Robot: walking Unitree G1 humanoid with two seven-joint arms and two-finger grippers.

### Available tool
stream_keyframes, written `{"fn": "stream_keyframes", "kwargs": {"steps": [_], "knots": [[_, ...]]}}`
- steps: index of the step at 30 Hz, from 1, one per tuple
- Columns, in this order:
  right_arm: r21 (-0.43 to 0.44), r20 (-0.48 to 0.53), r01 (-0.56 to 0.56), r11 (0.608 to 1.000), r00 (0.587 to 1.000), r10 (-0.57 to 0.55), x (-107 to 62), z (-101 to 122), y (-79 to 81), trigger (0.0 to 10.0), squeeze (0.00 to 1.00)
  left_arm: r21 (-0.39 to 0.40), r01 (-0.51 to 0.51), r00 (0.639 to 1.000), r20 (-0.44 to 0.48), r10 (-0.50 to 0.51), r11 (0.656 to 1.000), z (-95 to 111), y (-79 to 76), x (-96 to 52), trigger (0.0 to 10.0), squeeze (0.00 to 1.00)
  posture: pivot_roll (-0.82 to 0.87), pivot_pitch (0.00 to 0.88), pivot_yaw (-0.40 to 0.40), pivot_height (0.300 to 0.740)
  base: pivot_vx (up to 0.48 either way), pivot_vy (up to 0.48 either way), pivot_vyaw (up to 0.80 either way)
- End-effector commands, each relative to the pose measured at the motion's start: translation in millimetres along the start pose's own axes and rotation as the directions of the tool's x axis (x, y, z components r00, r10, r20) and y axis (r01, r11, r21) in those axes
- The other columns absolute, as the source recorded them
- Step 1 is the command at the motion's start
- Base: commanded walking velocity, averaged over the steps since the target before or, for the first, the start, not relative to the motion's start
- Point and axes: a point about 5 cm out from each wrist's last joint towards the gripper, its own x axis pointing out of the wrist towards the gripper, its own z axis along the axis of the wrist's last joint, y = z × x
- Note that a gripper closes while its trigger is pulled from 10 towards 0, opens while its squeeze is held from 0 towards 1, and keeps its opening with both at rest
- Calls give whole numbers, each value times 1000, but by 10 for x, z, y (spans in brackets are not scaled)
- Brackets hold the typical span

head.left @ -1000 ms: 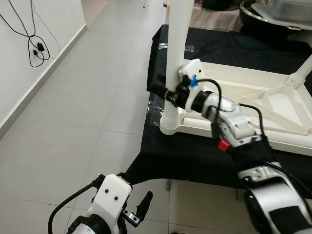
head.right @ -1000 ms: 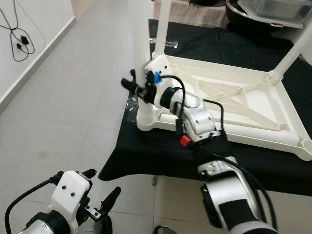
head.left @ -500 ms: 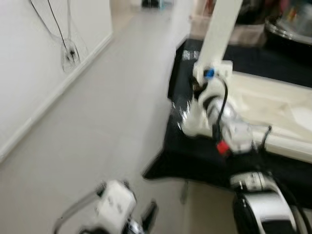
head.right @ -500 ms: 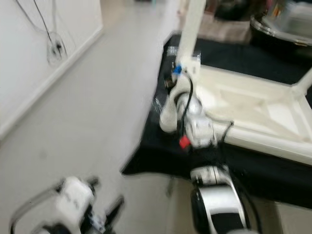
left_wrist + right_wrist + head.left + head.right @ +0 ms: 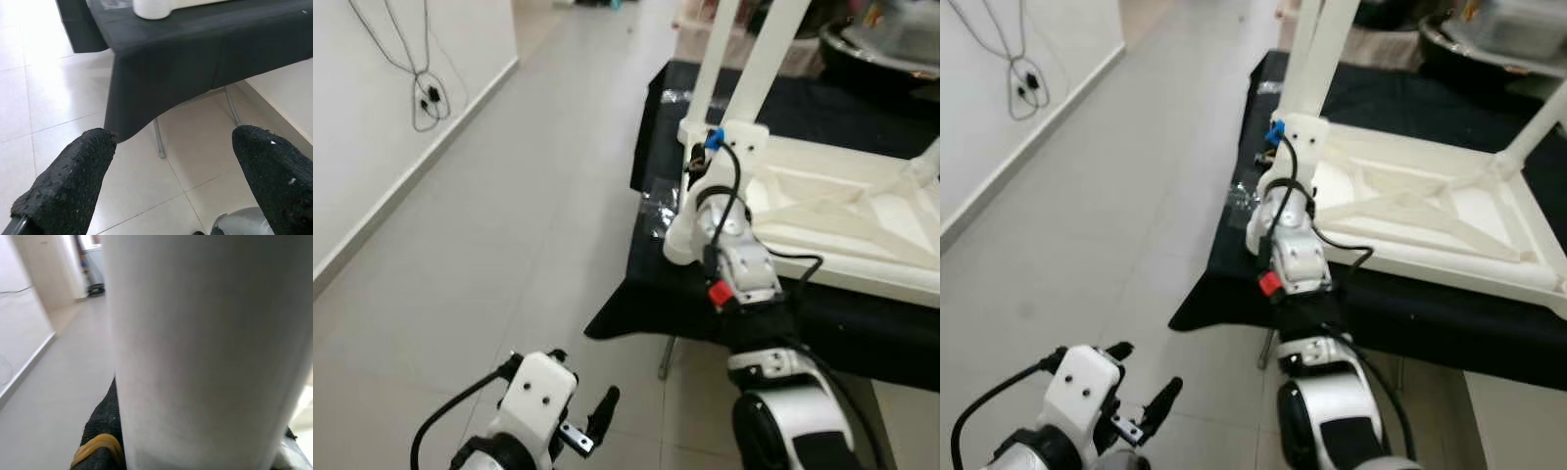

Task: Building children table

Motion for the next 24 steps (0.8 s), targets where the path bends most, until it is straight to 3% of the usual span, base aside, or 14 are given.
{"fn": "stream_keyframes", "kwargs": {"steps": [1, 4, 12, 15, 21, 24], "knots": [[-75, -79, 149, 986, 985, -155, 24, -269, -242, 10000, 0, -8, -2, 1000, -16, 2, 1000, -35, -9, -13, 10000, 0, 145, 217, -82, 740, 0, 0, 0], [-88, -48, 240, 967, 968, -245, -17, -239, -223, 10000, 0, -8, -2, 1000, -12, 1, 1000, -26, -1, -3, 10000, 0, 143, 235, -79, 740, 0, 0, 0], [-112, 26, 283, 952, 959, -282, -130, -217, -83, 10000, 0, -9, -1, 1000, -8, 1, 1000, -22, -1, 15, 10000, 0, 143, 237, -81, 740, 0, 0, 0], [-164, 22, 354, 921, 934, -355, -214, -282, -28, 10000, 0, -9, -2, 1000, -5, 2, 1000, -16, -6, 29, 10000, 0, 148, 238, -88, 740, 0, 0, 0], [-124, -33, 446, 887, 891, -453, -300, -357, 41, 10000, 0, -15, -3, 1000, 3, 3, 1000, -5, -23, 53, 10000, 0, 151, 240, -90, 740, 0, 0, 0], [-76, -75, 538, 840, 837, -543, -317, -354, 26, 10000, 0, -17, -5, 1000, 8, 5, 1000, 6, -36, 71, 10000, 0, 172, 239, -88, 740, 0, 0, 0]]}}
